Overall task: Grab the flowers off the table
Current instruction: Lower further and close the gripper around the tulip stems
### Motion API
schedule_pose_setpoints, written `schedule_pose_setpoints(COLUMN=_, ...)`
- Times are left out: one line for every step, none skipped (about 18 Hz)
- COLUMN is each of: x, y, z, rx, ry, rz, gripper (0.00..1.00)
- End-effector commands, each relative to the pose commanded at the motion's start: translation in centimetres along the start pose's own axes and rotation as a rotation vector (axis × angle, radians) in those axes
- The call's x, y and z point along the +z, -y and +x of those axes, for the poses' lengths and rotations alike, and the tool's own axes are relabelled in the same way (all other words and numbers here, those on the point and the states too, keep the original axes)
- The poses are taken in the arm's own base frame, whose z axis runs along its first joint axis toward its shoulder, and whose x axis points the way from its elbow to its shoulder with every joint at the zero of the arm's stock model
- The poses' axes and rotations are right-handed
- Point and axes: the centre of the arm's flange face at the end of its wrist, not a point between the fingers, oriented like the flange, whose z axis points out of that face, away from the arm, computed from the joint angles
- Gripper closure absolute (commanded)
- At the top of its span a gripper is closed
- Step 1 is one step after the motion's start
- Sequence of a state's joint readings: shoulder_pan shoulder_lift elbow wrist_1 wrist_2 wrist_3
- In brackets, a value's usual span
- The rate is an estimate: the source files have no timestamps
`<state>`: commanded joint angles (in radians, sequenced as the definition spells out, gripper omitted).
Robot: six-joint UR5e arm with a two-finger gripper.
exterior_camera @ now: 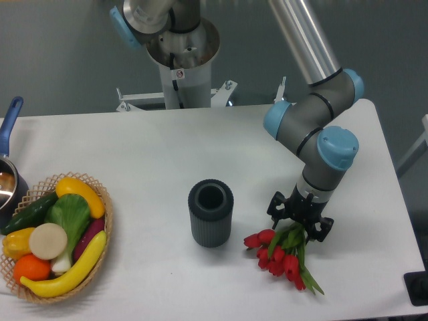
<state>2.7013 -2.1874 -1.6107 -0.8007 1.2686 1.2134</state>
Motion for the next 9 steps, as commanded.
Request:
schedule_pose_setpoints(x=0.0, y=0.0, z=0.0, rx=0.000, ry=0.000, rz=0.000, gripper=0.53)
schedule_pose_setpoints(x=0.0, y=0.0, z=0.0, rx=0.001, ry=0.004, rz=0.002, gripper=0.57)
schedule_pose_setpoints(x=-0.1, y=0.0, z=0.0, rx=0.003, ry=0.010, rz=0.004, gripper=0.57)
schedule_pose_setpoints(x=0.0, y=0.0, z=0.1, rx=0.003, ry=0.010, rz=0.004, gripper=0.59)
schedule_pose_setpoints(x=-0.1, y=0.0, z=0.1, rx=0.004, ry=0.012, rz=0.005, gripper=0.61)
schedule_pose_setpoints(x=-0.7, y=-0.2, z=-0.3, rx=0.004, ry=0.022, rz=0.009, gripper=0.65)
schedule_pose_setpoints(x=-1.0, y=-0.4, z=-0.6, rx=0.001, ry=0.027, rz=0.010, gripper=0.65)
schedule_pose_setpoints(x=-1.2, y=-0.4, z=-0.8, rx=0.001, ry=0.031, rz=0.013, gripper=0.65)
schedule_pose_setpoints(x=-2.1, y=-0.7, z=-1.1, rx=-0.001, ry=0.045, rz=0.016, gripper=0.65)
